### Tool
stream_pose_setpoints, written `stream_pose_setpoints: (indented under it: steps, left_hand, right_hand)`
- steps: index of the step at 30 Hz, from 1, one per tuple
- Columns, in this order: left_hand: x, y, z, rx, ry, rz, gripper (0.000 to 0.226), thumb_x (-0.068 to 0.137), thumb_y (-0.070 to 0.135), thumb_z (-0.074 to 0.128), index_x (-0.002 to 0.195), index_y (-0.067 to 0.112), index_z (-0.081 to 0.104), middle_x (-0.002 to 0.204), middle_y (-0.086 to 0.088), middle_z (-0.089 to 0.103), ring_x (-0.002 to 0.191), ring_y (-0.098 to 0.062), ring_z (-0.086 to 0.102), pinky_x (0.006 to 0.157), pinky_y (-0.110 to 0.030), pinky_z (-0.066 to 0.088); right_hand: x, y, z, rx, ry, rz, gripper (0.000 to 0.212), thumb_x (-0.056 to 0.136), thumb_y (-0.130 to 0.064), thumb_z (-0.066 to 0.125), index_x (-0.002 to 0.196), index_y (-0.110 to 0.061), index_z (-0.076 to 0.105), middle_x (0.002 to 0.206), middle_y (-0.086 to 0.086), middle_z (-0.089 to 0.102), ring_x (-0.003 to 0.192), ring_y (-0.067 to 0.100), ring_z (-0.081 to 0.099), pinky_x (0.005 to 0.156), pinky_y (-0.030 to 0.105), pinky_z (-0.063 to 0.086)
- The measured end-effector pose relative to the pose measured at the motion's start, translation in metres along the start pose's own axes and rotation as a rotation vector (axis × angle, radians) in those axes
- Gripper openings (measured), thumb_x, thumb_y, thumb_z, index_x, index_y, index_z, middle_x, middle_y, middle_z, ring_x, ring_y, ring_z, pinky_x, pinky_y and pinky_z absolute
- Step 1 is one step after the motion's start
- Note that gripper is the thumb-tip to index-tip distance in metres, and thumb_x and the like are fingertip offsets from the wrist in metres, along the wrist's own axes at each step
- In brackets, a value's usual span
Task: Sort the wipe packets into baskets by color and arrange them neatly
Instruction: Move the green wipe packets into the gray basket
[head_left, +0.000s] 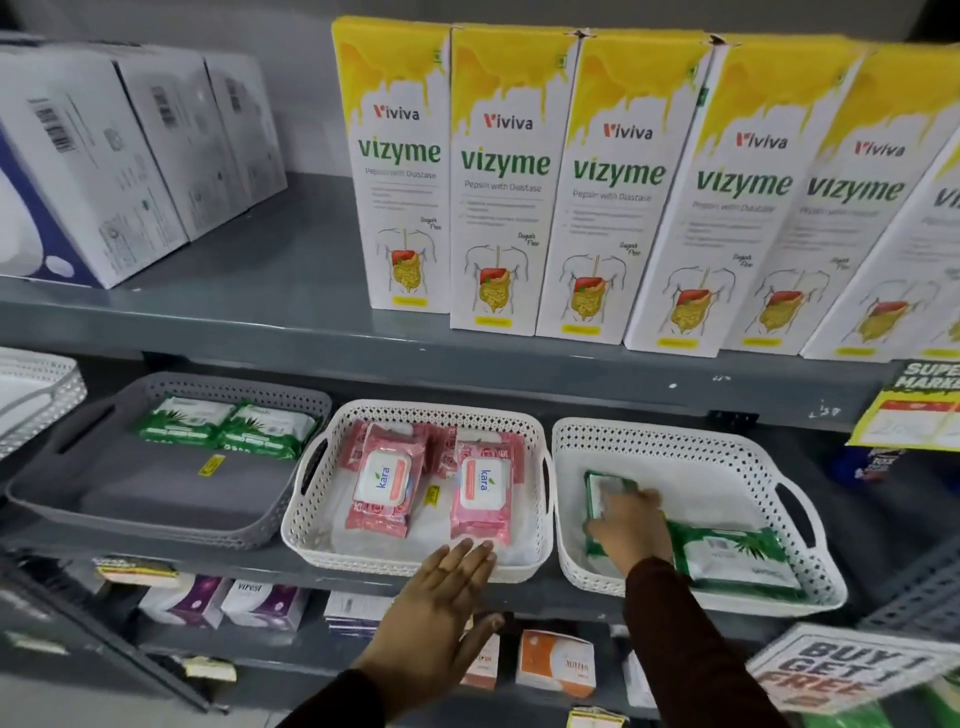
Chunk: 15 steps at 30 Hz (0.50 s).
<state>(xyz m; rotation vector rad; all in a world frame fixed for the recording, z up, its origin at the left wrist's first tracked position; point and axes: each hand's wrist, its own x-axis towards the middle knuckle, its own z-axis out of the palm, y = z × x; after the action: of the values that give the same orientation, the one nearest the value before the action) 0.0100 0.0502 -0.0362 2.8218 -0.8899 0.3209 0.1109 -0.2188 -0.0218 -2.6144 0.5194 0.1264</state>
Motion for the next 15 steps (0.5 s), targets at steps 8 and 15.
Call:
stream_pose_setpoints:
  steps: [8,15]
  left_hand:
    - [-0.044,-0.06,-0.016,0.006,-0.002,-0.062,0.058,0.102,0.05,0.029,0.144,0.013,0.043,0.15,-0.001,0.04,0.14,-0.017,0.031,0.115,-0.033,0.015]
    - [-0.096,-0.138,-0.04,0.054,-0.008,-0.16,0.06,0.102,0.049,0.031,0.146,0.01,0.038,0.153,-0.004,0.034,0.143,-0.019,0.025,0.117,-0.035,0.012]
  right_hand:
    - [-0.028,-0.004,-0.02,0.269,0.242,0.0,0.065,0.07,-0.034,0.082,0.114,-0.024,0.035,0.108,0.018,0.067,0.082,0.035,0.065,0.07,0.04,0.053]
    - [-0.09,-0.11,-0.014,0.575,0.336,-0.247,0.045,0.075,-0.027,0.084,0.11,-0.026,0.055,0.107,0.01,0.066,0.083,0.025,0.062,0.072,0.033,0.051]
